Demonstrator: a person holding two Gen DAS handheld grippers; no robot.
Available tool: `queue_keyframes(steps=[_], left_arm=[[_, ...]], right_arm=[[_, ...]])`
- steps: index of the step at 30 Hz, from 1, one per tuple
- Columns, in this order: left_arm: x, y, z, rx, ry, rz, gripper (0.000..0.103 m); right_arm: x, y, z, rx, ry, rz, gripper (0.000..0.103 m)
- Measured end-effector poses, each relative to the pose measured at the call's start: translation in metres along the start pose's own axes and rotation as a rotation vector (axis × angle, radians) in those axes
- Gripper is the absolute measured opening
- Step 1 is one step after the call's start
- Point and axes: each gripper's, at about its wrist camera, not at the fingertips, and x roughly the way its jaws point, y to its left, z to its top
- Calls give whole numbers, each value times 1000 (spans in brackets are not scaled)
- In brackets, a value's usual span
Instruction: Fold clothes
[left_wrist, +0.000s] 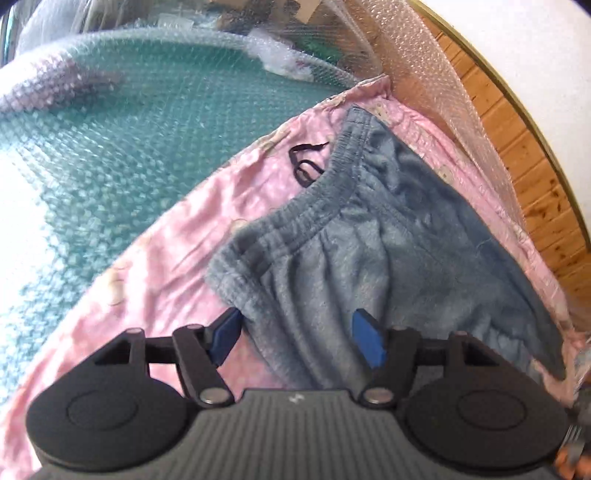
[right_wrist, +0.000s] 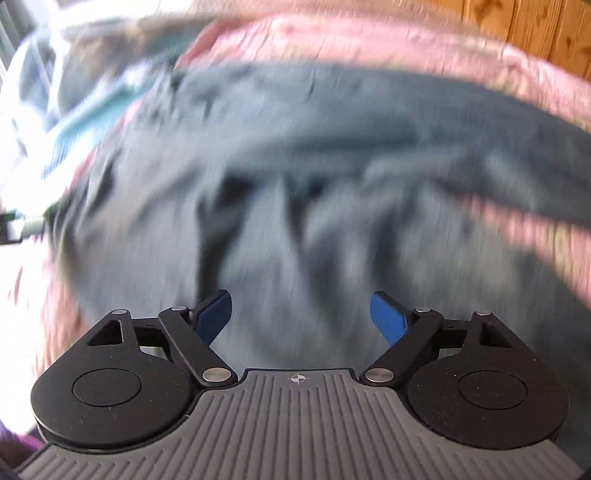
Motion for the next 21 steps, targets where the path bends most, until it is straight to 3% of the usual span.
queue_keyframes(steps=[2, 3, 4, 5, 6, 8, 10, 14, 17, 19, 21], left_arm=[[11, 0, 2, -23, 8, 8, 52], [11, -1, 3, -14, 3, 38, 18], [9, 3, 2, -29, 7, 56, 11], [6, 7, 1, -43, 12, 75, 11], [4, 11, 1, -57, 16, 93, 11], [4, 11, -1, -28, 36, 113, 11], [3, 10, -1, -9, 49, 117, 11], [3, 5, 3, -11, 51, 101, 19], [7, 0, -1, -10, 51, 133, 22], [7, -3, -4, -3, 50, 162, 24], [5, -5, -6, 6, 50, 196, 27]], right_arm=[[1, -6, -23, 30, 45, -35, 83], [4, -12, -33, 48, 77, -62, 79], [6, -17, -43, 66, 109, -88, 77], [5, -19, -50, 39, 106, -96, 76], [4, -14, -54, -8, 143, -90, 82], [2, -7, -53, -87, 244, -55, 83], [-11, -11, -40, -88, 246, -20, 67], [-38, -29, 20, -4, -12, -50, 73], [-20, -32, 66, -10, -139, -40, 77], [8, -35, 93, -42, -178, -51, 78], [41, -52, 117, -30, -144, -74, 78]])
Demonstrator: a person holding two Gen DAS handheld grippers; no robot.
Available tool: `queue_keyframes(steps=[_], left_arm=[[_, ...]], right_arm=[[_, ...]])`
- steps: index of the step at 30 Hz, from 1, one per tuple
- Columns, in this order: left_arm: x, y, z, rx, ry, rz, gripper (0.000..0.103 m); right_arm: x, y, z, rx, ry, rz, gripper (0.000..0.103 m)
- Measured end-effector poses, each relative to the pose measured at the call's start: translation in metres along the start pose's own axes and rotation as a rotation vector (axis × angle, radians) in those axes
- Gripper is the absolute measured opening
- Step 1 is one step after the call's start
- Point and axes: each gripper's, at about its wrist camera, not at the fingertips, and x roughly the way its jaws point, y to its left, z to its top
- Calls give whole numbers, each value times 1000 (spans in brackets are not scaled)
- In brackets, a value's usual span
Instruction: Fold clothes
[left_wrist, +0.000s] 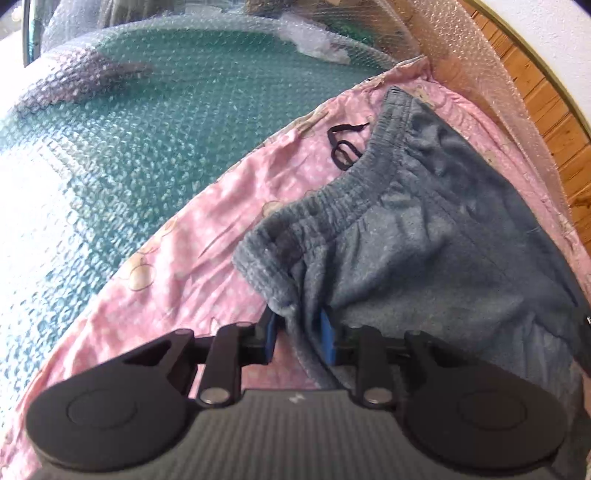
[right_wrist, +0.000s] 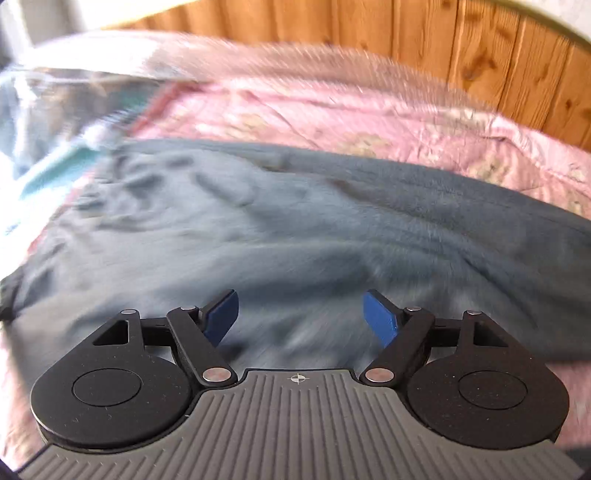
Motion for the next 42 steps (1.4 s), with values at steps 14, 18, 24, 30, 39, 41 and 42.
queue_keyframes(steps=[14, 18, 24, 30, 39, 41, 42], left_arm=[[-46, -26, 3, 155, -49, 145, 35], [-34, -80, -12, 249, -31, 116, 35], [-17, -177, -58, 379, 20, -14, 43], [9, -260, -109, 462, 101, -175, 43], [38, -297, -152, 661, 125, -114, 43], [32, -295, -154, 672, 113, -98, 44], [27, -292, -155, 660, 104, -107, 44]], right_arm=[[-58, -284, -21, 386, -92, -352, 77], [-28, -393, -34, 515, -13, -453, 72], [-36, -440, -57, 527, 1, -384, 68], [-162, -385, -152, 422, -93, -185, 75], [-223, -360, -326, 414, 6, -256, 52], [-256, -367, -336, 516, -69, -240, 59], [-266, -368, -340, 516, -90, -234, 70]])
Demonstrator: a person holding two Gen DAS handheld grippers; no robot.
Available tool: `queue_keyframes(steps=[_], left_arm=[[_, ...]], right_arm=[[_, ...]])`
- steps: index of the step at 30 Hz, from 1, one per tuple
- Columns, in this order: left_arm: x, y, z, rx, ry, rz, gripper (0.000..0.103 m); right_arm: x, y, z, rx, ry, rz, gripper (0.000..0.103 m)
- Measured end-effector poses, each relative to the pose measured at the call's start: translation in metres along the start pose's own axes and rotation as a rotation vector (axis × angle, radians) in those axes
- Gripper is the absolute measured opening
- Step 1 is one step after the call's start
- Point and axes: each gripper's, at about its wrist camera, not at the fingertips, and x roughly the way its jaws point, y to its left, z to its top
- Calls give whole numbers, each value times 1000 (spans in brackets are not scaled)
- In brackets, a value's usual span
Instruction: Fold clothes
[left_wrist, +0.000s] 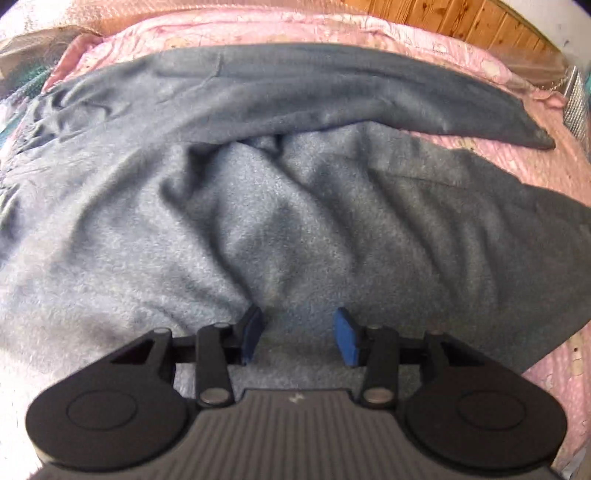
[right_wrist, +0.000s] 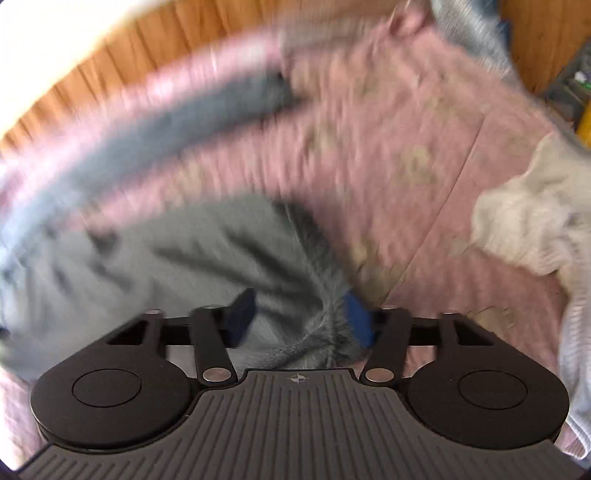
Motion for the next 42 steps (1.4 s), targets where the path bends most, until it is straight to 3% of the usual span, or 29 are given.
queue_keyframes(steps=[1, 2, 7, 11, 12, 14, 15, 16, 24, 25, 26, 27, 29, 32, 33, 35, 39, 41, 42], left_arm=[[-5, 1, -4, -14, -15, -4, 44], [-12, 3, -8, -29, -31, -7, 44], [-33, 3, -41, -120, -56, -85, 46], [-60, -10, -59, -89, -81, -84, 46], [-68, -14, -62, -78, -93, -81, 46], [-84, -22, -69, -58, -116, -74, 48], [-90, -26, -70, -56, -125, -56, 49], [-95, -31, -72, -55, -133, -39, 49], [-104, -82, -69, -235, -149, 25, 49], [-102, -93, -66, -247, -149, 30, 49], [-100, -104, -63, -258, -149, 35, 49], [-97, -115, -60, -271, -149, 35, 49], [-102, -136, -55, -260, -167, 49, 49], [-113, -164, -48, -240, -202, 74, 51], [-117, -170, -46, -231, -218, 83, 55], [-118, -177, -44, -243, -227, 94, 58], [-105, -189, -41, -281, -206, 102, 57], [-105, -195, -41, -282, -210, 104, 57], [-106, -197, -43, -285, -217, 104, 57]], right_arm=[[-10, -4, -2, 0, -18, 12, 78], [-19, -9, -4, -1, -36, 24, 78], [-1, -20, -15, -112, 62, 110, 76], [14, -23, -17, -202, 107, 150, 74], [15, -24, -19, -207, 113, 158, 72], [17, -31, -17, -213, 137, 224, 59], [18, -33, -16, -219, 149, 264, 44], [17, -35, -15, -235, 151, 300, 38], [31, -47, -4, -390, 146, 484, 42], [37, -47, -3, -402, 160, 502, 40], [43, -47, -1, -413, 175, 520, 31], [49, -47, 2, -410, 204, 539, 4], [49, -53, 15, -371, 230, 564, 4], [-5, -103, 61, -54, 138, 796, 1], [-20, -112, 68, -44, 126, 805, 0], [-22, -116, 65, -95, 184, 752, 0], [31, -101, 32, -238, 364, 563, 1], [31, -99, 29, -260, 341, 540, 10], [28, -101, 32, -242, 321, 550, 21]])
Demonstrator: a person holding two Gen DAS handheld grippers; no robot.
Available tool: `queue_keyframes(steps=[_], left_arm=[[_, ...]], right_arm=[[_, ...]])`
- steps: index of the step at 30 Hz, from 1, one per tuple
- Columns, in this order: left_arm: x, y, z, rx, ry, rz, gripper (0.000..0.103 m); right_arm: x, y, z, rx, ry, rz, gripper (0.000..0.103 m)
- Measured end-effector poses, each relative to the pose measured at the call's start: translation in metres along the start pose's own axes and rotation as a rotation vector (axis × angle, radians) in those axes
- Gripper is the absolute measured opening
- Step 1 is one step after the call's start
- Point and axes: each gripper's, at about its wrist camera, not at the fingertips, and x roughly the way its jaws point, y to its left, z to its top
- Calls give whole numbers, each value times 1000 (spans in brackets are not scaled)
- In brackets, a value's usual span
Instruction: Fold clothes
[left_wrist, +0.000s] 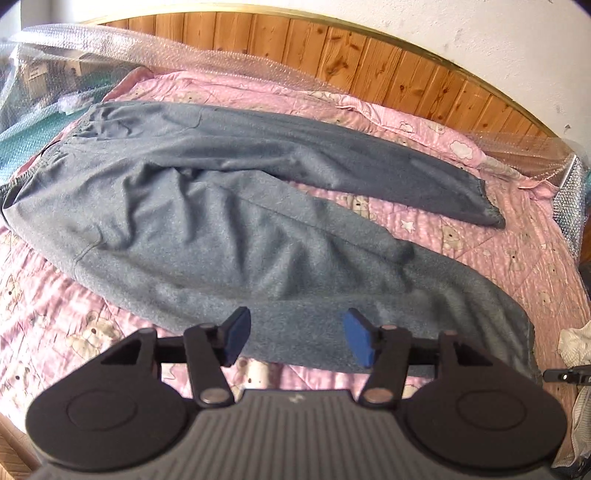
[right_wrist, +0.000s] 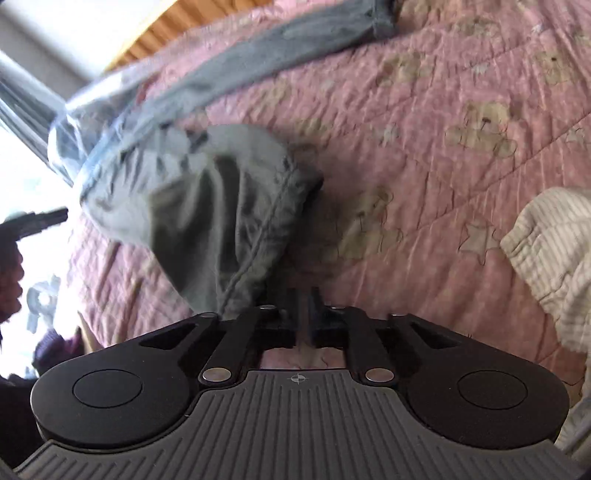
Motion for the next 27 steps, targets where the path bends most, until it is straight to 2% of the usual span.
queue_keyframes(steps=[1, 3, 8, 11, 18, 21, 24, 27], left_arm=[[-2, 0, -3, -10, -3, -1, 57], [-3, 1, -9, -35, 2, 0, 57], [-3, -2, -17, -62, 29, 23, 57], [-9, -5, -20, -50, 26, 28, 57], [-12, -14, -29, -43, 43, 44, 57], [-11, -19, -31, -36, 46, 45, 57], [-11, -23, -32, -34, 44, 35, 57], [-10, -27, -34, -36, 43, 29, 57]], right_arm=[[-7, -3, 4, 12, -42, 12, 44], [-16, -11, 13, 36, -110, 28, 51], [26, -27, 26, 162, -59, 174, 49], [55, -25, 23, 192, -20, 243, 40], [83, -24, 33, 259, -120, 267, 37], [86, -30, 43, 319, -165, 290, 21], [82, -37, 51, 368, -212, 295, 22], [87, -37, 56, 346, -192, 307, 23]])
